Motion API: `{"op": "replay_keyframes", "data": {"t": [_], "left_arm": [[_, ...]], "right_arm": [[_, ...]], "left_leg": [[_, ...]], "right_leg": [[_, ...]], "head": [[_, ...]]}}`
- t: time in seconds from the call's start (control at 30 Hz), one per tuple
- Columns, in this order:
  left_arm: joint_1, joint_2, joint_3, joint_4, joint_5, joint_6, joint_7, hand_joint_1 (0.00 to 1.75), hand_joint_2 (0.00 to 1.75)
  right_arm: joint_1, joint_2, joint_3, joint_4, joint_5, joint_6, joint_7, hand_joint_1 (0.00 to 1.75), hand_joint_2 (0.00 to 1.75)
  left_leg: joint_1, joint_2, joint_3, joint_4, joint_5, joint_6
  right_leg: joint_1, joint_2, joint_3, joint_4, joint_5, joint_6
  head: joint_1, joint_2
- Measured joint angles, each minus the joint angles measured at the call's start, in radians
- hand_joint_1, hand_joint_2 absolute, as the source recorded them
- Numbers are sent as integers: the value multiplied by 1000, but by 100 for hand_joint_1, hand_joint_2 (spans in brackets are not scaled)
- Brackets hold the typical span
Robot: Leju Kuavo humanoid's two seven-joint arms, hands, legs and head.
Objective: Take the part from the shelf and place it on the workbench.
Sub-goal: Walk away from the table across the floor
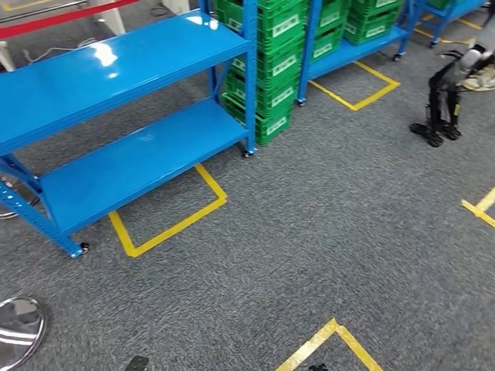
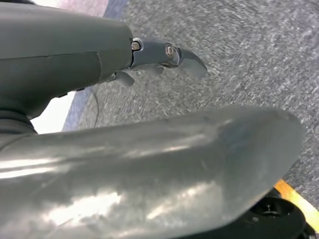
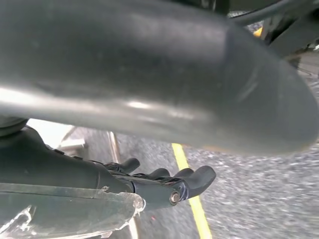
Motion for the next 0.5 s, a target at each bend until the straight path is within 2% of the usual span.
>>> {"op": "replay_keyframes", "data": {"t": [0.03,0.07,0.1,0.17,0.2,0.23,0.3,0.33,0.37,0.4,0.43,0.47,0.5], "left_arm": [[-1,0,0,0,0,0,0,0,0],[-2,0,0,0,-1,0,0,0,0],[-2,1,0,0,-2,0,0,0,0],[3,2,1,0,-2,2,0,0,0],[6,2,1,0,-2,3,0,0,0],[7,2,2,0,-2,3,0,0,0],[4,-1,3,0,-2,3,2,0,0],[2,-3,3,0,-4,3,3,0,0],[2,-5,3,0,-6,3,4,0,0],[3,-6,3,0,-9,4,6,0,0],[5,-7,3,0,-11,4,7,0,0],[6,-7,4,0,-12,5,8,0,0],[6,-7,4,0,-12,5,8,0,0]], "right_arm": [[0,0,0,0,0,0,0,0,0],[-1,0,0,0,1,0,0,0,0],[-2,0,0,0,1,0,0,0,0],[-3,0,1,0,2,0,0,0,0],[-4,0,1,0,3,0,0,0,0],[-3,0,1,0,3,0,1,0,0],[-1,-1,1,0,3,0,0,0,0],[1,-1,1,0,1,-1,-1,0,0],[3,-1,1,0,-1,-2,-3,0,0],[3,-2,1,0,-4,-2,-6,0,0],[3,-2,1,0,-6,-3,-8,0,0],[2,-2,1,0,-8,-3,-10,0,0],[1,-2,1,0,-8,-3,-11,0,0]], "left_leg": [[0,-14,-2,3,0,-5],[0,-25,-6,3,2,-12],[1,-35,-10,2,5,-19],[5,-45,-16,-3,12,-31],[4,-29,-19,2,8,-37],[2,-4,-31,24,-7,-41],[-1,55,-83,130,-66,-48],[-1,67,-117,198,-96,-49],[0,72,-144,253,-115,-50],[0,74,-156,278,-115,-50],[0,76,-149,266,-97,-49],[-1,81,-126,224,-67,-46],[-3,102,-87,156,-33,-41]], "right_leg": [[-4,22,27,-59,20,-1],[-6,39,44,-95,27,-3],[-7,49,50,-109,25,-7],[-5,32,52,-114,30,-20],[-5,21,53,-117,32,-27],[-5,9,55,-120,34,-33],[-3,-20,57,-124,34,-43],[-1,-37,57,-125,33,-46],[0,-52,57,-125,32,-47],[1,-67,58,-125,30,-48],[2,-80,60,-125,28,-48],[3,-92,63,-125,26,-47],[4,-103,67,-125,24,-45]], "head": [[0,0],[0,0],[0,0],[0,0],[-2,0],[-6,0],[-14,0],[-16,0],[-16,0],[-16,0],[-16,0],[-16,0],[-16,0]]}}
